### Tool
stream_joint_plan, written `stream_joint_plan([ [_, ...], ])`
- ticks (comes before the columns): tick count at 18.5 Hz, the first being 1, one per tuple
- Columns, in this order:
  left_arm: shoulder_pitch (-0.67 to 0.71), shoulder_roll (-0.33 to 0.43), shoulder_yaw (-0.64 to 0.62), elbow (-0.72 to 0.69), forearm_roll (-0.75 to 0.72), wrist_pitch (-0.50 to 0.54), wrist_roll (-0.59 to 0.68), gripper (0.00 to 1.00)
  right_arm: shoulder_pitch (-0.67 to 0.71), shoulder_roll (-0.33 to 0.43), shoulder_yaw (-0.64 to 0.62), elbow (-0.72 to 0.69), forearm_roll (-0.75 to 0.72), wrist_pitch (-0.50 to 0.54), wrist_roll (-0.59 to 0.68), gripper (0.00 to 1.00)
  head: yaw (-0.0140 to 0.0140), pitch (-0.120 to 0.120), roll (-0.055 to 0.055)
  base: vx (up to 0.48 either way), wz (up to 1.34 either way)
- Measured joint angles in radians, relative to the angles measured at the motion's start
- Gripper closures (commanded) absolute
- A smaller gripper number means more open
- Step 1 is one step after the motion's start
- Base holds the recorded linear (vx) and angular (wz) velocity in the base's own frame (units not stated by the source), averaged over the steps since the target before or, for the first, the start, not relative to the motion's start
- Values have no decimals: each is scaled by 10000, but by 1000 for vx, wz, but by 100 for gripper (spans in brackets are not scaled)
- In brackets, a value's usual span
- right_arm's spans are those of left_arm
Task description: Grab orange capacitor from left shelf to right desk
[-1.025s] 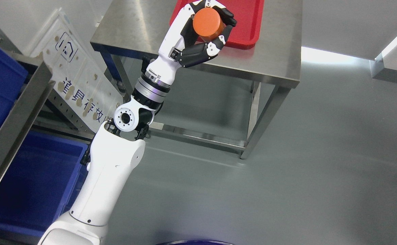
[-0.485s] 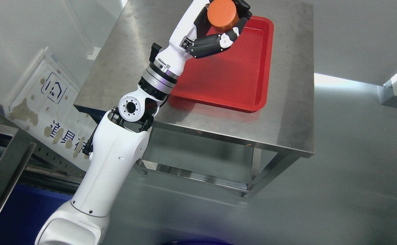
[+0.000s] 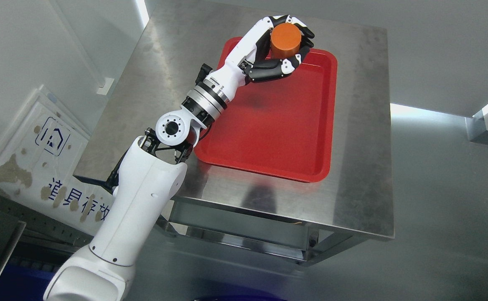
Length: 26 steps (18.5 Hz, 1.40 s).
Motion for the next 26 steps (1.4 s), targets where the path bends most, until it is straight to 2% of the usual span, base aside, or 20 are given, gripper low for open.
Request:
stream_joint_plan([
  [9, 555, 0, 14, 177, -308, 376, -9, 96, 2, 0, 0, 0, 0, 2, -2, 0, 0, 0, 0, 34, -6],
  [12, 702, 0, 38, 211, -337, 381, 7, 92, 2, 0, 0, 0, 0, 2, -2, 0, 0, 0, 0, -8, 0],
  [15, 772, 0, 72, 235, -353, 382, 7, 72, 2, 0, 0, 0, 0, 2, -3, 0, 0, 0, 0, 0, 0],
  [16, 774, 0, 78, 240, -356, 382, 6, 58, 2, 0, 1, 0, 0, 2, -2, 0, 0, 0, 0, 0, 0],
  [17, 774, 0, 89, 248, -358, 382, 4, 51, 2, 0, 1, 0, 0, 2, -3, 0, 0, 0, 0, 0, 0],
  [21, 704, 0, 112, 261, -364, 402, -6, 25, 1, 0, 0, 0, 0, 2, -3, 0, 0, 0, 0, 0, 0],
  [26, 199, 0, 366, 180, -358, 344, 12, 15, 2, 0, 0, 0, 0, 2, -3, 0, 0, 0, 0, 0, 0],
])
